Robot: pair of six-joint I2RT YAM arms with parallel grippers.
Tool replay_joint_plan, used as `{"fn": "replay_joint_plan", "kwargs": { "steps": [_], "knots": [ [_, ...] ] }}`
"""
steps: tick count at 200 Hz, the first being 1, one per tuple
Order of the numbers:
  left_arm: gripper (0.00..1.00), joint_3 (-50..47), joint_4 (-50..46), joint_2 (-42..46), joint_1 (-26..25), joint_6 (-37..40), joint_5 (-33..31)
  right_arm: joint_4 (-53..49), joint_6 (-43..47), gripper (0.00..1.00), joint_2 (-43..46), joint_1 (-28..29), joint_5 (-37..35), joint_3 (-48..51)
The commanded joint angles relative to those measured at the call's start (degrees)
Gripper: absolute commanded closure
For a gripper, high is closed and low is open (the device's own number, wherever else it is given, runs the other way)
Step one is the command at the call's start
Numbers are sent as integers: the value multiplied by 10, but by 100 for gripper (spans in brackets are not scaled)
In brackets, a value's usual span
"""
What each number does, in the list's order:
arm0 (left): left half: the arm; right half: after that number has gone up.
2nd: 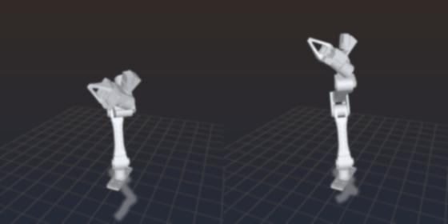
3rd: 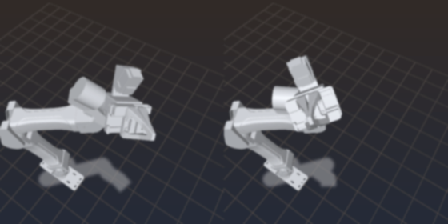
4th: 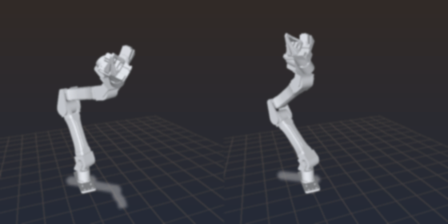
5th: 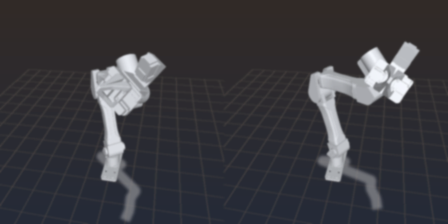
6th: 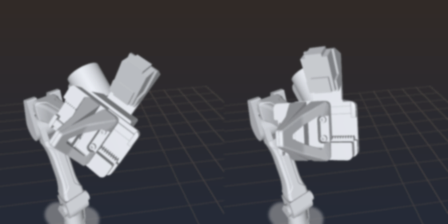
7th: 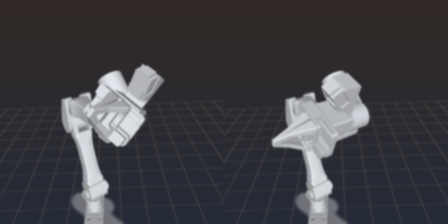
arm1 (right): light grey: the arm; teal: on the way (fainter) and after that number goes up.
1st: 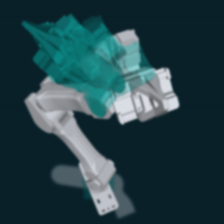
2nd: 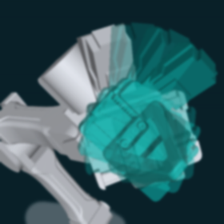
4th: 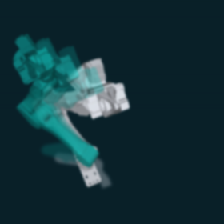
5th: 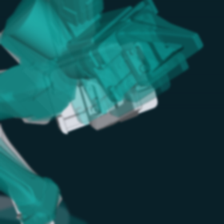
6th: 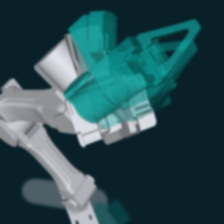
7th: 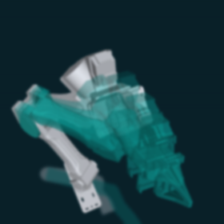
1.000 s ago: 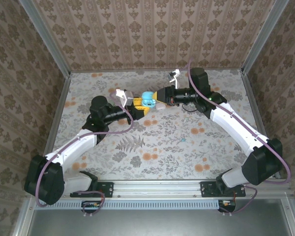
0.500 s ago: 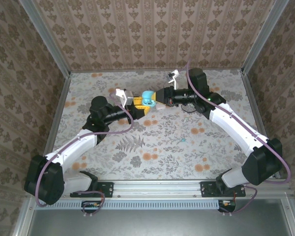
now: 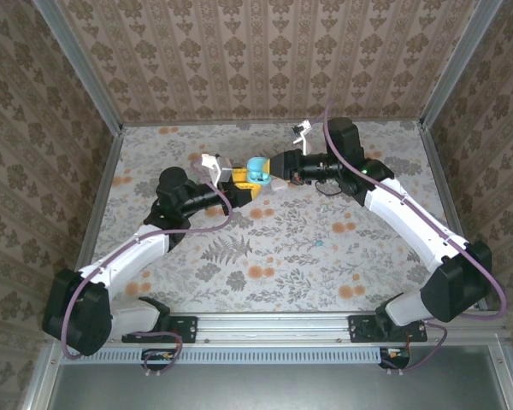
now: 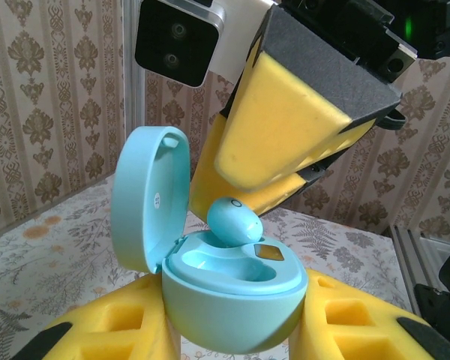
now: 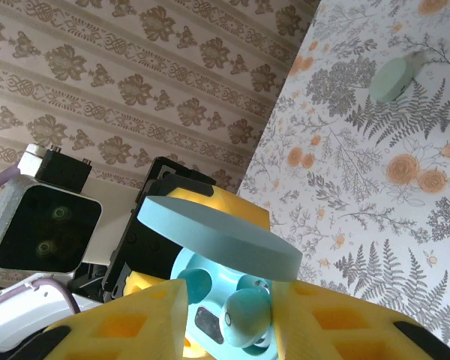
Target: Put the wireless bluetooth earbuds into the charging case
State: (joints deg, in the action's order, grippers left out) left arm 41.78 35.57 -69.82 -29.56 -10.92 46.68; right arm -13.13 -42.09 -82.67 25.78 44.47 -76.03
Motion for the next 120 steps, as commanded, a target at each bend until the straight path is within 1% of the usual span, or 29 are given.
{"fn": "replay_joint_plan", "kwargs": {
  "steps": [1, 42, 64, 67, 79, 101, 120],
  "knots": [
    [73, 14, 38, 9, -3, -6, 8, -34, 9, 59, 3, 4, -32, -14],
    [73, 13, 31, 11, -3, 0, 4, -34, 6, 57, 18, 3, -44, -19],
    [73, 13, 24, 11, -3, 5, -3, -52, 15, 57, 25, -1, -62, -17],
    [73, 13, 22, 12, -3, 7, -5, -54, 16, 57, 43, -2, -66, -16],
    [73, 13, 15, 15, -3, 11, -12, -66, 21, 57, 68, -8, -88, -3],
    [74, 8, 8, 24, -2, 20, -25, -93, 29, 58, 127, -38, -144, 48],
    [74, 7, 2, 29, -2, 24, -31, -141, 24, 59, 163, -92, -184, 111]
  ]
}}
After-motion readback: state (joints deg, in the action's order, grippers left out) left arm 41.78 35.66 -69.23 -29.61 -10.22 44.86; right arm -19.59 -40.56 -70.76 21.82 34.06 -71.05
